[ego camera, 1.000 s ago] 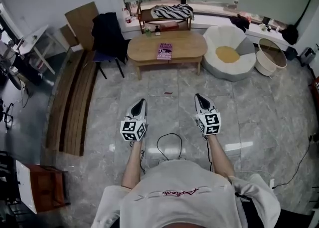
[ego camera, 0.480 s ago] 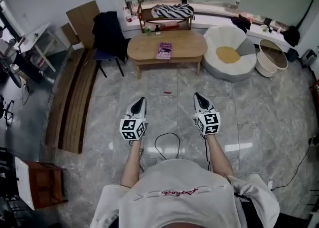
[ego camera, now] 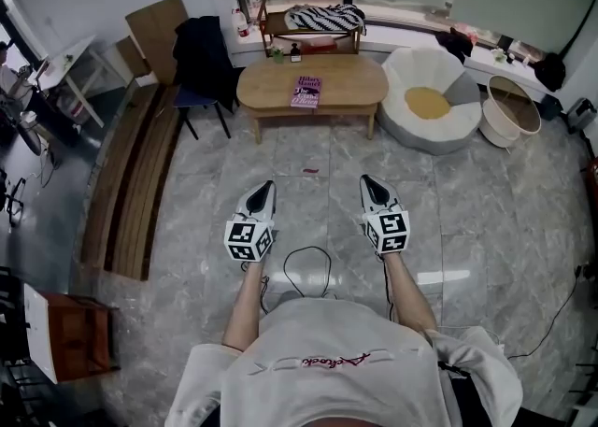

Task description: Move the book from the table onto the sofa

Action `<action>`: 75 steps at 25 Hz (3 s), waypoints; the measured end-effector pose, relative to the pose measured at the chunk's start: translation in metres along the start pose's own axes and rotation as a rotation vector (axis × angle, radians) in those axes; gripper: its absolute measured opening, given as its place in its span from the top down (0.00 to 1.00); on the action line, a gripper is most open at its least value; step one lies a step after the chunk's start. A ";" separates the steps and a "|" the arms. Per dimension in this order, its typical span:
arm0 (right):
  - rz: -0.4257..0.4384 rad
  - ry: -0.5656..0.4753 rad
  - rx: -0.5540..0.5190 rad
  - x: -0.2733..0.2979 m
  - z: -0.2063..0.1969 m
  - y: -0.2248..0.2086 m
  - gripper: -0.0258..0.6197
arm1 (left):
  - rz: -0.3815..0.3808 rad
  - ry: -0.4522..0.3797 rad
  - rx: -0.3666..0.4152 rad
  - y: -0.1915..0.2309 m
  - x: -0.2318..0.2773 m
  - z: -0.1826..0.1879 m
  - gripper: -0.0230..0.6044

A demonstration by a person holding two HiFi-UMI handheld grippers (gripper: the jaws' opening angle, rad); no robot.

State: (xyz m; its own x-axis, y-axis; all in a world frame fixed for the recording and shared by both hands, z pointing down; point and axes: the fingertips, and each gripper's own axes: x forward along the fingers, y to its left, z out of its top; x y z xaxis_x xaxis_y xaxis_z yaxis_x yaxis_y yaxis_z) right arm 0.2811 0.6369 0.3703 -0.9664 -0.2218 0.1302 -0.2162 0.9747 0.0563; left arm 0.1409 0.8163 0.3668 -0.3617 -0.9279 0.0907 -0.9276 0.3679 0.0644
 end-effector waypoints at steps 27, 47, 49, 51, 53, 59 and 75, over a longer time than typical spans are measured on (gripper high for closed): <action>0.013 0.007 0.005 0.023 -0.015 -0.024 0.95 | 0.018 -0.004 0.013 -0.001 0.036 -0.008 0.95; 0.001 0.016 -0.023 0.158 -0.001 -0.075 0.95 | 0.013 0.017 -0.007 0.086 0.158 -0.002 0.95; 0.000 0.019 -0.026 0.176 0.004 -0.079 0.95 | 0.013 0.018 -0.009 0.098 0.172 0.002 0.95; 0.000 0.022 -0.027 0.195 0.009 -0.083 0.95 | 0.010 0.019 -0.012 0.111 0.184 0.006 0.95; 0.001 0.024 -0.032 0.214 0.014 -0.084 0.95 | 0.004 0.019 -0.015 0.125 0.196 0.009 0.95; 0.005 0.033 -0.038 0.266 0.023 -0.083 0.95 | 0.002 0.021 -0.024 0.166 0.228 0.015 0.95; -0.047 0.050 -0.055 0.375 0.035 -0.109 0.95 | -0.059 0.013 -0.029 0.246 0.323 0.027 0.95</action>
State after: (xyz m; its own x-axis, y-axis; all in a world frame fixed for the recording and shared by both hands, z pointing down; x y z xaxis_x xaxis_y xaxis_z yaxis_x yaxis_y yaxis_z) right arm -0.0623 0.4489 0.3782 -0.9469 -0.2697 0.1749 -0.2518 0.9606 0.1180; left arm -0.2062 0.6055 0.3847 -0.3053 -0.9471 0.0988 -0.9440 0.3146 0.0992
